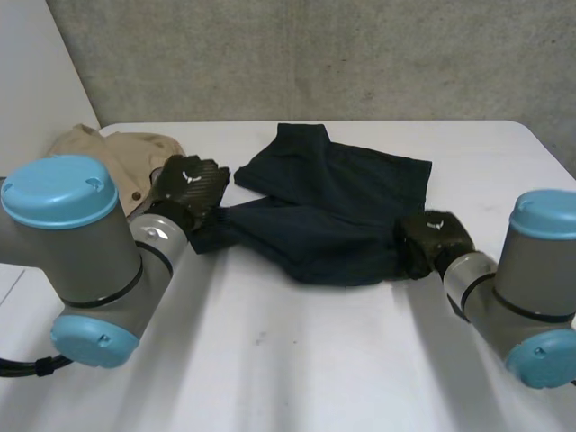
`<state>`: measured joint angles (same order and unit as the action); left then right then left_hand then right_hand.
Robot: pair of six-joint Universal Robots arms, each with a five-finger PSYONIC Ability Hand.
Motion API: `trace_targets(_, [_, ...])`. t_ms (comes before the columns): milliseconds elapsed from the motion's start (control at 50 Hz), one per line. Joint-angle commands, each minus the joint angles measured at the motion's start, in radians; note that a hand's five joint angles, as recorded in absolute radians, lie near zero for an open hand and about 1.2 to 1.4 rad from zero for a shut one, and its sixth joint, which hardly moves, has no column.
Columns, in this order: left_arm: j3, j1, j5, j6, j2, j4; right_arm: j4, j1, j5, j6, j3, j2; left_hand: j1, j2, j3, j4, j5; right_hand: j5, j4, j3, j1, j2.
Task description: Fold the laundry.
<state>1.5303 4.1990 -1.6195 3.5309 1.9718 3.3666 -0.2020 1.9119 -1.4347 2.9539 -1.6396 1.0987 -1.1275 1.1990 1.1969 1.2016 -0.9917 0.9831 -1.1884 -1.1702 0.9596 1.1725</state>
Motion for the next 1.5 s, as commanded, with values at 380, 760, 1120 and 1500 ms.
trace_targets(380, [0.312, -0.200, -0.006, 0.270, -0.327, -0.609, 0.853, -0.131, 0.161, -0.768, -0.043, 0.383, -0.269, 0.197, 0.199, 0.195, -0.230, 0.239, -0.208, -0.226, 0.437, 0.224])
trace_targets(760, [-0.370, -0.108, -0.005, 0.269, 0.306, 0.011, 0.280, -0.108, 0.004, -0.472, 0.148, 0.081, -0.269, 0.197, 0.199, 0.195, -0.230, 0.239, -0.208, -0.226, 0.437, 0.224])
trace_targets(1120, [-0.972, -0.042, 0.050, 0.260, 0.805, 0.203, 0.024, -0.053, -0.194, -0.486, 0.624, -0.374, -0.269, 0.197, 0.199, 0.195, -0.230, 0.004, 0.027, 0.008, 0.202, -0.011])
trace_targets(1500, [-0.403, -0.059, 0.047, 0.178, 0.428, 0.412, 0.142, -0.031, -0.185, -0.325, 0.371, -0.010, 0.953, -1.024, -1.022, -1.027, 0.992, -0.983, 1.014, 0.996, -0.785, -0.998])
